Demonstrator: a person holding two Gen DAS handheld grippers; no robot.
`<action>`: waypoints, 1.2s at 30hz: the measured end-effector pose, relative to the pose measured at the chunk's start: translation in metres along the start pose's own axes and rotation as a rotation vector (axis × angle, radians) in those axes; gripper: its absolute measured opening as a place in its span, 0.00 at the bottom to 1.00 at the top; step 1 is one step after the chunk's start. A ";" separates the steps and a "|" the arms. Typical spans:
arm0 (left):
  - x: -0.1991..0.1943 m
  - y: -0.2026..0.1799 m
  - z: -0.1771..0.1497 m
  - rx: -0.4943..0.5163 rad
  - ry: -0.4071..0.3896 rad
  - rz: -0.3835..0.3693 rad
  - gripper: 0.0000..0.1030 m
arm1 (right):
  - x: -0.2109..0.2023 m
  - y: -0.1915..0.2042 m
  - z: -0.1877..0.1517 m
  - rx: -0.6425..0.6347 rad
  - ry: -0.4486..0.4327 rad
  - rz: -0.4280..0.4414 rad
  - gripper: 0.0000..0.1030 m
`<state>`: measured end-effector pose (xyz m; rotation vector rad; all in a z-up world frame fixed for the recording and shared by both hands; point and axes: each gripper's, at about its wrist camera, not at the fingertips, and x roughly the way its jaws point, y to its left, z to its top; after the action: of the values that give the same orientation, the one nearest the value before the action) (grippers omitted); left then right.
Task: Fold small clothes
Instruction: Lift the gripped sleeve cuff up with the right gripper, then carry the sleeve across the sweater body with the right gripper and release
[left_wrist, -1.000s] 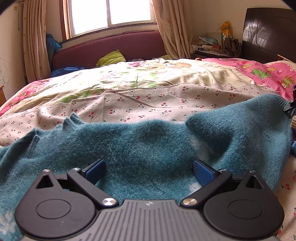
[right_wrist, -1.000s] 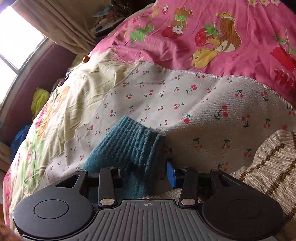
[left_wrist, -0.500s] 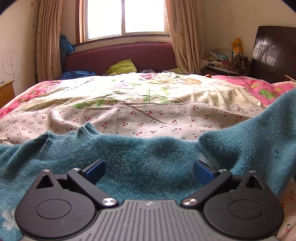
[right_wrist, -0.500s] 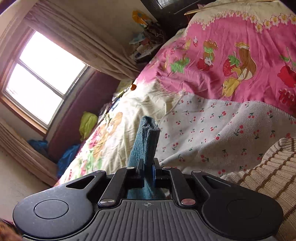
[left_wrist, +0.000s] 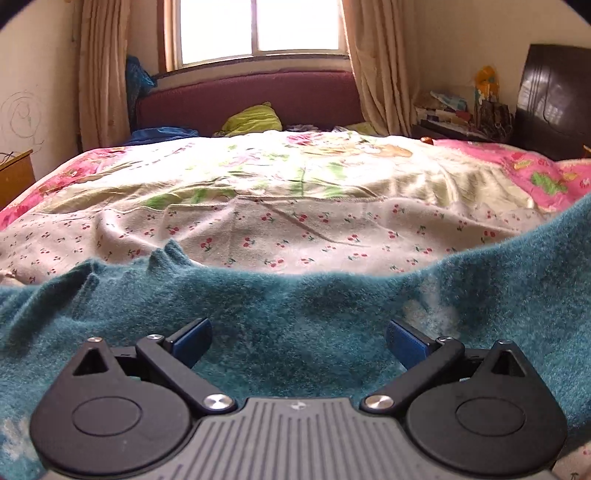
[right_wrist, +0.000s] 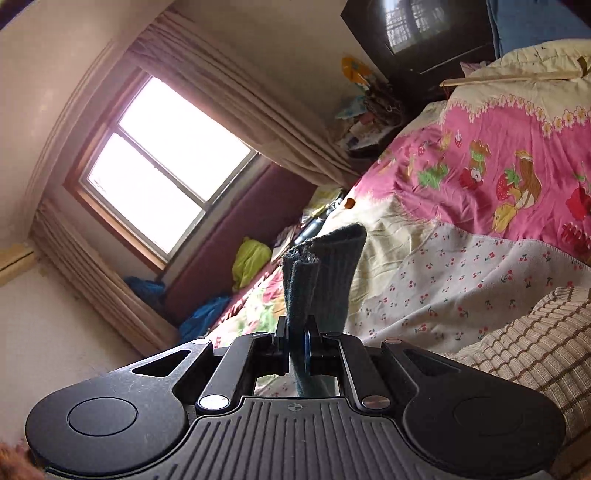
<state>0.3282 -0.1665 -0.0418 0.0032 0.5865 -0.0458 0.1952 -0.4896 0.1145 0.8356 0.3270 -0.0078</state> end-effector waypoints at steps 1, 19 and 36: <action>0.000 0.005 0.002 -0.027 -0.009 0.005 1.00 | -0.002 0.007 -0.001 -0.011 -0.001 0.011 0.08; 0.044 0.013 0.005 -0.011 0.150 -0.061 1.00 | 0.005 0.155 -0.094 -0.247 0.297 0.310 0.08; 0.027 0.103 0.010 -0.136 0.184 -0.250 0.96 | 0.054 0.218 -0.187 -0.242 0.498 0.383 0.08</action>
<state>0.3606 -0.0653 -0.0493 -0.1998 0.7709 -0.2503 0.2233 -0.1997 0.1401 0.6393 0.6163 0.5947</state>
